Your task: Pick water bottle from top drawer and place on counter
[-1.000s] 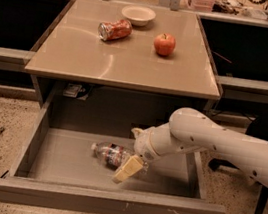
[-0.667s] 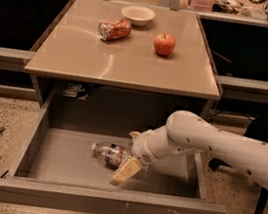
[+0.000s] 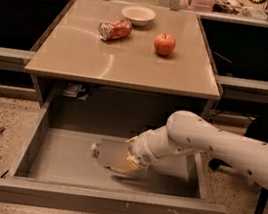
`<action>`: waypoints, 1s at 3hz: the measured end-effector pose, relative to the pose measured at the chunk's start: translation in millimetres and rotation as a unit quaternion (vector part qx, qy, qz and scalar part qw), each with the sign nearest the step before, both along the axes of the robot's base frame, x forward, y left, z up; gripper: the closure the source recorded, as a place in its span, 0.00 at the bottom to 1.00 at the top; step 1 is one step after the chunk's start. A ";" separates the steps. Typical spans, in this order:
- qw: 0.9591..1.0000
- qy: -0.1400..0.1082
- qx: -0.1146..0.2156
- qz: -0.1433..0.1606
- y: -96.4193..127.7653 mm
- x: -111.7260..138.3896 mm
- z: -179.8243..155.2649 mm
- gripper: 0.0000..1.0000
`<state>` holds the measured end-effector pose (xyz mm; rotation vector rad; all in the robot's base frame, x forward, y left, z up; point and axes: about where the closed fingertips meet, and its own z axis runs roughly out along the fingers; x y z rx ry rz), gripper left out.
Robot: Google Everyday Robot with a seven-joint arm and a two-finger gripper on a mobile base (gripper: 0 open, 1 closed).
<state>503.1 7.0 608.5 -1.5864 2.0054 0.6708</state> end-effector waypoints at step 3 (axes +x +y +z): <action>0.996 -0.084 -0.012 0.033 26.8 4.5 144.2 1.00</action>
Offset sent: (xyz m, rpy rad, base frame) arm 0.0078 0.0223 0.1903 0.0048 -0.2009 0.0735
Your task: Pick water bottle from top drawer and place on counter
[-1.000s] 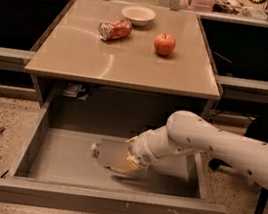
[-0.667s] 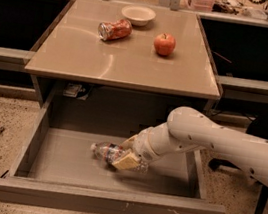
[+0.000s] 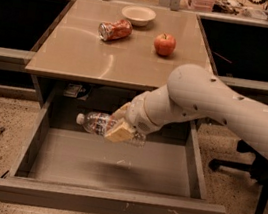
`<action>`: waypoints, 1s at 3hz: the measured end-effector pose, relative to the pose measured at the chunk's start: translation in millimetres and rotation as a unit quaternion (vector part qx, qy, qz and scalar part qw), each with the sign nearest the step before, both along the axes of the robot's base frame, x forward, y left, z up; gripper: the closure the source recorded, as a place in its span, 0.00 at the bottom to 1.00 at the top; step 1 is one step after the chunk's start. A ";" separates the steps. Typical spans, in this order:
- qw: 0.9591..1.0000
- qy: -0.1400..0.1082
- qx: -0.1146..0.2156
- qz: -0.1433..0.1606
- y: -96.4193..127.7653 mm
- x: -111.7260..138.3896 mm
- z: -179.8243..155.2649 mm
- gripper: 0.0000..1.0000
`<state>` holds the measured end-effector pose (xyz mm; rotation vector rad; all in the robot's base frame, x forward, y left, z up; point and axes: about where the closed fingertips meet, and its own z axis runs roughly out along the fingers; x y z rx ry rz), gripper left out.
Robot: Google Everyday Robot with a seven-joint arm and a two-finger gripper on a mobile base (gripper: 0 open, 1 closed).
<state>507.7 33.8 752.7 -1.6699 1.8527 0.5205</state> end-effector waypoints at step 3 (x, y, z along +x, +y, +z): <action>0.998 -0.059 -0.008 0.008 5.6 10.1 52.6 1.00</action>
Offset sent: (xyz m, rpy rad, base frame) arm -0.0024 0.0020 0.0206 -0.0103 -0.0411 0.0015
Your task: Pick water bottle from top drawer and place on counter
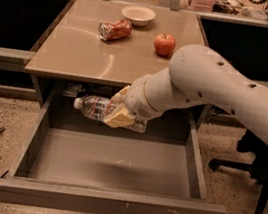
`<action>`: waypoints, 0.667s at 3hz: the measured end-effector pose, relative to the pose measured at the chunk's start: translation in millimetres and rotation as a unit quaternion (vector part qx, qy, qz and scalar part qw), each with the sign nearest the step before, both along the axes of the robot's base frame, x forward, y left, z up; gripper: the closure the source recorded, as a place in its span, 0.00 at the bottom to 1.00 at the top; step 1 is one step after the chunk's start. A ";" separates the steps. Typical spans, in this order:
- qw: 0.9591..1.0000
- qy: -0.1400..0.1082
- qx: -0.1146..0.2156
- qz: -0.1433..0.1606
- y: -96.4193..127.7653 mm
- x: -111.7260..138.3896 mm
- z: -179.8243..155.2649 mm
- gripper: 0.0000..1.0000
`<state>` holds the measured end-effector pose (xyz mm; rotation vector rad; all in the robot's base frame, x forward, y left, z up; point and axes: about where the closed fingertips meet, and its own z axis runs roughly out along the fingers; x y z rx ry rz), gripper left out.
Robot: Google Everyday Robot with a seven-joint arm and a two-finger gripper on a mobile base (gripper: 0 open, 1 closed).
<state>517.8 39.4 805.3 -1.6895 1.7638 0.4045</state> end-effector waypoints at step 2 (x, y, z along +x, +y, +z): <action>0.996 -0.080 -0.028 0.011 19.5 80.3 99.7 1.00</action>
Offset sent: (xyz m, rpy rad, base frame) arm 0.1663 0.0328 0.1639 -0.0685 -0.2405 0.0054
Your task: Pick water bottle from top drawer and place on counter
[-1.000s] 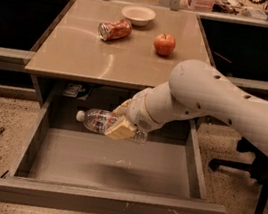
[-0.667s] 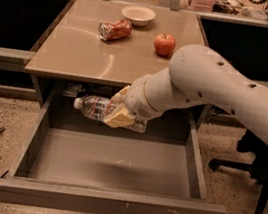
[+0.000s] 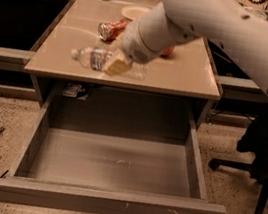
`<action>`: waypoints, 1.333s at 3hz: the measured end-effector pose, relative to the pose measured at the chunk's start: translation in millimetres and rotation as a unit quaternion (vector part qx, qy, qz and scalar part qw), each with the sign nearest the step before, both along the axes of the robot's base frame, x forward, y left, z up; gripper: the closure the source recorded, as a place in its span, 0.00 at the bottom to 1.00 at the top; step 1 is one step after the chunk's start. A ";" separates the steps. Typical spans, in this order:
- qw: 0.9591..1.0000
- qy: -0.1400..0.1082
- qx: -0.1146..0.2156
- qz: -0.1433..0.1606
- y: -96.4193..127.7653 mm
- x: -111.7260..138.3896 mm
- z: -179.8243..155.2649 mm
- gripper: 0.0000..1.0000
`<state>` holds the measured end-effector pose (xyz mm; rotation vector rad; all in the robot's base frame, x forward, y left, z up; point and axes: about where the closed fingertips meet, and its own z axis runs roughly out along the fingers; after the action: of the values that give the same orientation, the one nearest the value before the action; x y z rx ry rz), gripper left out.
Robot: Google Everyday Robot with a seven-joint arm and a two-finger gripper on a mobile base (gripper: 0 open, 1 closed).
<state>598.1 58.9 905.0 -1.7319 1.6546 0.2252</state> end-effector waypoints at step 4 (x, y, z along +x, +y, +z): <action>0.999 -0.032 0.029 -0.017 14.9 104.1 23.8 1.00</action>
Offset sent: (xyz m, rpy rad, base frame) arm 0.0366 0.0073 0.0245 -0.0034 -0.0233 -0.0043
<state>702.2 73.8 928.7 -1.6499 1.6162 0.1976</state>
